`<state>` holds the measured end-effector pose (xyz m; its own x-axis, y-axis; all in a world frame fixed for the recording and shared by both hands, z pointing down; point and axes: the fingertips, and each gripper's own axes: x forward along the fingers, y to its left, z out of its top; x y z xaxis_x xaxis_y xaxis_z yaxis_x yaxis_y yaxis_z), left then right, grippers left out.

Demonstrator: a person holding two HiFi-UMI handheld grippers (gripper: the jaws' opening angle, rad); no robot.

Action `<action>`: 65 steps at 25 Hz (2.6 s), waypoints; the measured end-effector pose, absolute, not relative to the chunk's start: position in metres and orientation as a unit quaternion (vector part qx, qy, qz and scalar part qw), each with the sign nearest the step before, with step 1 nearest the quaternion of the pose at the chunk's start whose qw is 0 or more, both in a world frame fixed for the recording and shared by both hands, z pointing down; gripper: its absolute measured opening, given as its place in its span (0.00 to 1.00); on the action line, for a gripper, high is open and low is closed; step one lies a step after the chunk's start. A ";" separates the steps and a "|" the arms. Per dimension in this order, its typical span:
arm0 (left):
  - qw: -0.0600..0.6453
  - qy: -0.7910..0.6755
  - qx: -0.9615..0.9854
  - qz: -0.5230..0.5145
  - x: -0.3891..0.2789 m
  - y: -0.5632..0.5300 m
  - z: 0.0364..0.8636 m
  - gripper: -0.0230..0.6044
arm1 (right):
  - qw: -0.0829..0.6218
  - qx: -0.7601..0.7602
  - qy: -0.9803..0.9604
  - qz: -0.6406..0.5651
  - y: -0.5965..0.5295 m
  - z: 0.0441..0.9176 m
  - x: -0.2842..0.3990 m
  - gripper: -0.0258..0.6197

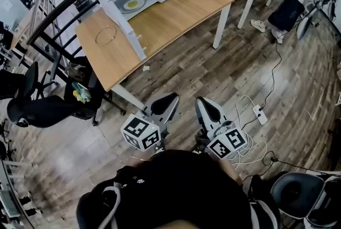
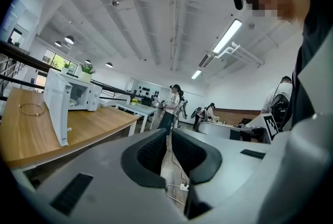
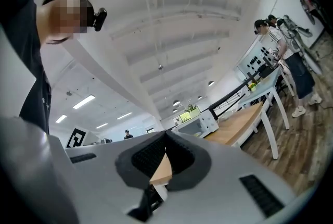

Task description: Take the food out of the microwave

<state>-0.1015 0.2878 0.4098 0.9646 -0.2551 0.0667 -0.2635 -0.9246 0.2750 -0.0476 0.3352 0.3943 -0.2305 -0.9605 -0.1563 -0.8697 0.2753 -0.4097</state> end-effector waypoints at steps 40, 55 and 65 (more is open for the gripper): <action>0.182 -0.129 0.975 0.007 0.027 0.265 0.429 0.08 | 0.177 -0.595 0.772 -0.137 0.319 0.407 0.081 0.04; 0.192 -0.121 0.974 -0.010 0.070 0.131 0.427 0.08 | 0.150 -0.603 0.771 -0.138 0.191 0.395 0.120 0.07; 0.202 -0.113 0.973 0.000 0.081 0.065 0.433 0.09 | 0.145 -0.612 0.762 -0.153 0.124 0.401 0.132 0.09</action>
<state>0.0813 0.0647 0.4329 0.9746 -0.2193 0.0453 -0.2192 -0.8934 0.3922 0.1324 0.1237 0.4006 -0.2075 -0.9777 -0.0337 -0.8887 0.2028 -0.4113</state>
